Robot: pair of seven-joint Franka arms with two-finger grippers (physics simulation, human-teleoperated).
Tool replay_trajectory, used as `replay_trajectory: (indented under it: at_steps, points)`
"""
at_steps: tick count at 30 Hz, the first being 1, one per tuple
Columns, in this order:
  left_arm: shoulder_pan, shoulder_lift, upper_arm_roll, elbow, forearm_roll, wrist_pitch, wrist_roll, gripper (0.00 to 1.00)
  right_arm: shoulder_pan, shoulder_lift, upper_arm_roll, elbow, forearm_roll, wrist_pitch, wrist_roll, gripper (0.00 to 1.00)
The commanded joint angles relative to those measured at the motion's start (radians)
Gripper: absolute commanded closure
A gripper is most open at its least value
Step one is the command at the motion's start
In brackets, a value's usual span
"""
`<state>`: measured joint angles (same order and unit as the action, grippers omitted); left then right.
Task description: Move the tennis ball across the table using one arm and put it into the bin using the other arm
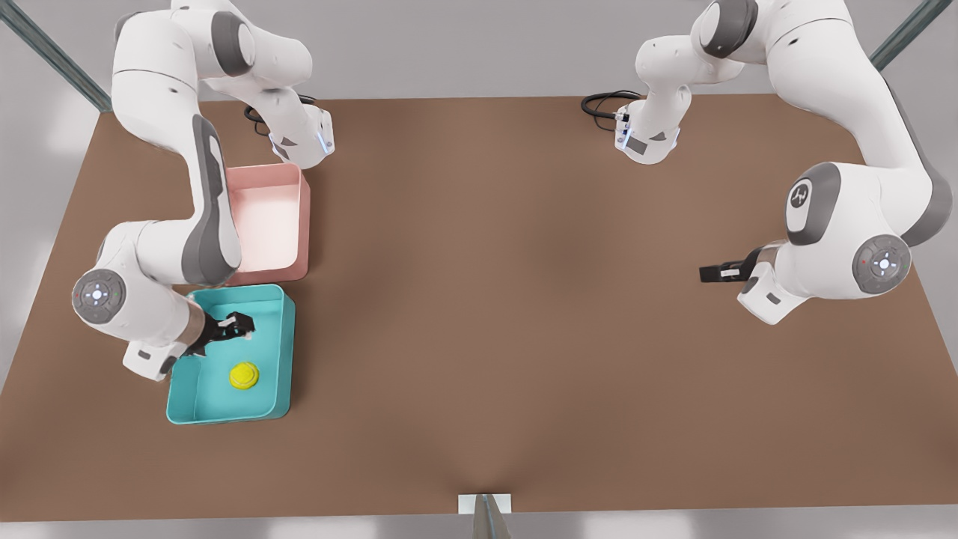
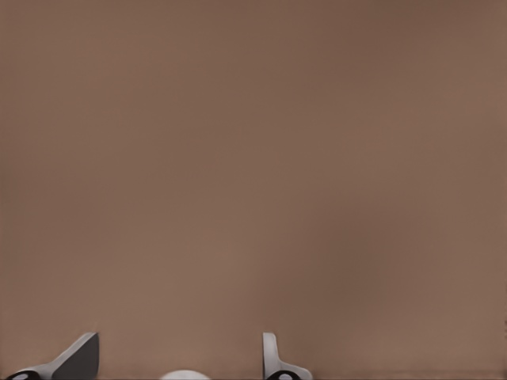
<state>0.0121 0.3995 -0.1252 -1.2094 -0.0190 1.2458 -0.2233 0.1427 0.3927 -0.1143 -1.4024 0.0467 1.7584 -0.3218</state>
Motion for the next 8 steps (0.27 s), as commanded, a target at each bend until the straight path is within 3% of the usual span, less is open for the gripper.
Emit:
replay_trajectory:
  at_steps: [1, 8]
  points:
    - [0.002, -0.001, 0.001, 0.001, -0.001, -0.013, 0.007, 0.0, 0.002, -0.064, -0.004, -0.003, -0.027, -0.217, 0.271, 0.0]
    - [-0.047, 0.001, -0.007, 0.034, -0.001, -0.014, -0.013, 0.0, -0.009, -0.232, 0.002, -0.156, -0.034, -0.241, 0.326, 0.0]
